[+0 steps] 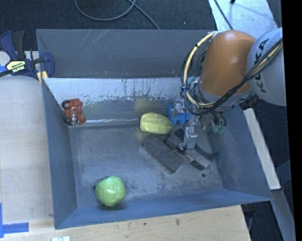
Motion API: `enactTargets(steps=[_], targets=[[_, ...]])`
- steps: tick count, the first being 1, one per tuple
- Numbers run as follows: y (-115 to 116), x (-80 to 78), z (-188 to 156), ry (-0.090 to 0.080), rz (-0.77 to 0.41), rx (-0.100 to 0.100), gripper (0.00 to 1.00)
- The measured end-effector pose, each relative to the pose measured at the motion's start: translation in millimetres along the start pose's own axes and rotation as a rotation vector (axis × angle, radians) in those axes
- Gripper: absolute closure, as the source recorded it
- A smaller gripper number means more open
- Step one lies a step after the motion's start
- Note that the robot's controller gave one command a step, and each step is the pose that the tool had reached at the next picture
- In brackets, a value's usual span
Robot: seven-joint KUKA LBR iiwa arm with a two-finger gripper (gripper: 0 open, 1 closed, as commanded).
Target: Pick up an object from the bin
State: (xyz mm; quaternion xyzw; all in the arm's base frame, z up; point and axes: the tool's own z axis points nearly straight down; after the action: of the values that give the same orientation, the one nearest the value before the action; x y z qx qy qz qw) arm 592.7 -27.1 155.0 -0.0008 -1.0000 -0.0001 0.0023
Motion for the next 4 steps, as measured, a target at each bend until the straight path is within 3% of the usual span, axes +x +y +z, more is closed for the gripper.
enactTargets(steps=[1,2,4], targets=[[0,-1.9,-5,-0.008,-0.001,0.000,0.00],[-11,18.1,55,-0.008,0.107,0.000,0.00],[-15,22.6,38,-0.012,0.224,0.000,0.00]])
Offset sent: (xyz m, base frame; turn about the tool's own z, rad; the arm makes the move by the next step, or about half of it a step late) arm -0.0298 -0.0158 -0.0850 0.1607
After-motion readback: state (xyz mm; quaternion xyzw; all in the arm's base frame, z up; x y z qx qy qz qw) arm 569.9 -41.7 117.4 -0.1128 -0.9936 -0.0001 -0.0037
